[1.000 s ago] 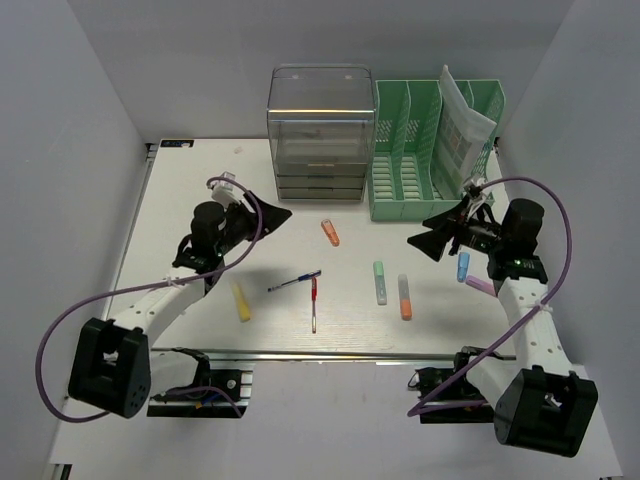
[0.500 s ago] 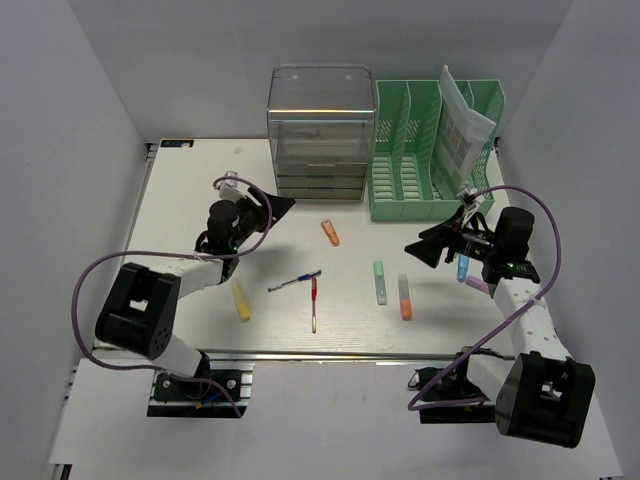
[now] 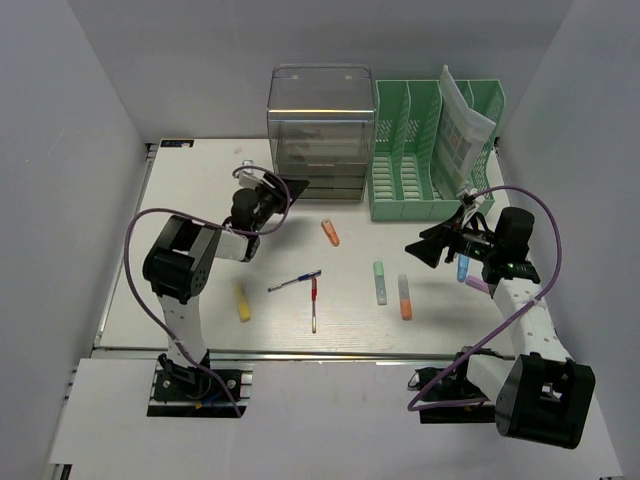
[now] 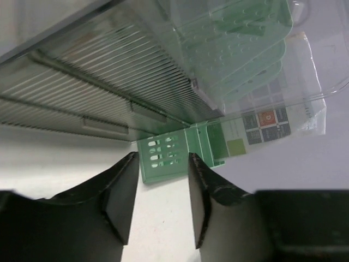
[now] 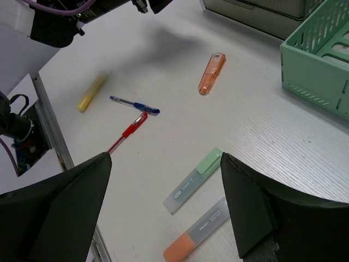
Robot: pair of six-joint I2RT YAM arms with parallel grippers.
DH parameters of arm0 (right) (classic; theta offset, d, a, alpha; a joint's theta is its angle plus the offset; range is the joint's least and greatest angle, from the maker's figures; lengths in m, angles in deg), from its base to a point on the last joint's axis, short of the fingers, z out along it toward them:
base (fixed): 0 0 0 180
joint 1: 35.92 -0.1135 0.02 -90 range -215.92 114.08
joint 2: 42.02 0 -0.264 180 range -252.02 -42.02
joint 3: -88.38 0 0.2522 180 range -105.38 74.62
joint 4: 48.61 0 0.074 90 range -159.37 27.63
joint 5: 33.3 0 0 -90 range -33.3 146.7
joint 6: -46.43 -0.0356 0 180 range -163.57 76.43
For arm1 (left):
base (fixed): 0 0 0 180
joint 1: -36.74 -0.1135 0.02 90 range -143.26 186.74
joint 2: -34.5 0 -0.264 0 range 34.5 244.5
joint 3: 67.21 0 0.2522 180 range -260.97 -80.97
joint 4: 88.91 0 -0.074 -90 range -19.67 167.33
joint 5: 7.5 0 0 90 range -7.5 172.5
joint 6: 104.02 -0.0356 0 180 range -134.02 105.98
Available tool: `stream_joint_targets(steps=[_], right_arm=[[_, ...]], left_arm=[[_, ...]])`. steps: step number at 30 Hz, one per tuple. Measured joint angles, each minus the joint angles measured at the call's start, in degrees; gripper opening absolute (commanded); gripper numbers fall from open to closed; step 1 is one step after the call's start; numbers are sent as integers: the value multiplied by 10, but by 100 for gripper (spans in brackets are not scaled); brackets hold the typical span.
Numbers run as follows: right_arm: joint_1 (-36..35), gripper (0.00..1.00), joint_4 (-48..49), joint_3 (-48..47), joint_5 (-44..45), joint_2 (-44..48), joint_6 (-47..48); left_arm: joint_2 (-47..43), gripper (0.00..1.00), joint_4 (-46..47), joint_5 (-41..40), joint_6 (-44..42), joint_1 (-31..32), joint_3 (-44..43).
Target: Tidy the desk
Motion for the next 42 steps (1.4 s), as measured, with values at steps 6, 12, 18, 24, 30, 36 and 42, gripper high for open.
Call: stream_joint_targets(steps=[6, 12, 18, 24, 30, 36, 42], right_arm=[[0, 86, 0, 0, 2, 2, 0], [-1, 86, 0, 0, 2, 2, 0], [-1, 86, 0, 0, 2, 3, 0], [-3, 86, 0, 0, 2, 5, 0], [-5, 86, 0, 0, 2, 5, 3], [-5, 86, 0, 0, 2, 5, 5], [-5, 86, 0, 0, 2, 5, 9]], left_arm=[[34, 55, 10, -2, 5, 13, -64], [62, 53, 16, -13, 8, 21, -97], [87, 52, 38, -44, 21, 26, -97], [101, 52, 42, -63, 40, 29, -108], [101, 52, 55, -71, 52, 32, -125], [101, 49, 50, -84, 61, 33, -125], [112, 45, 54, -91, 81, 35, -138]])
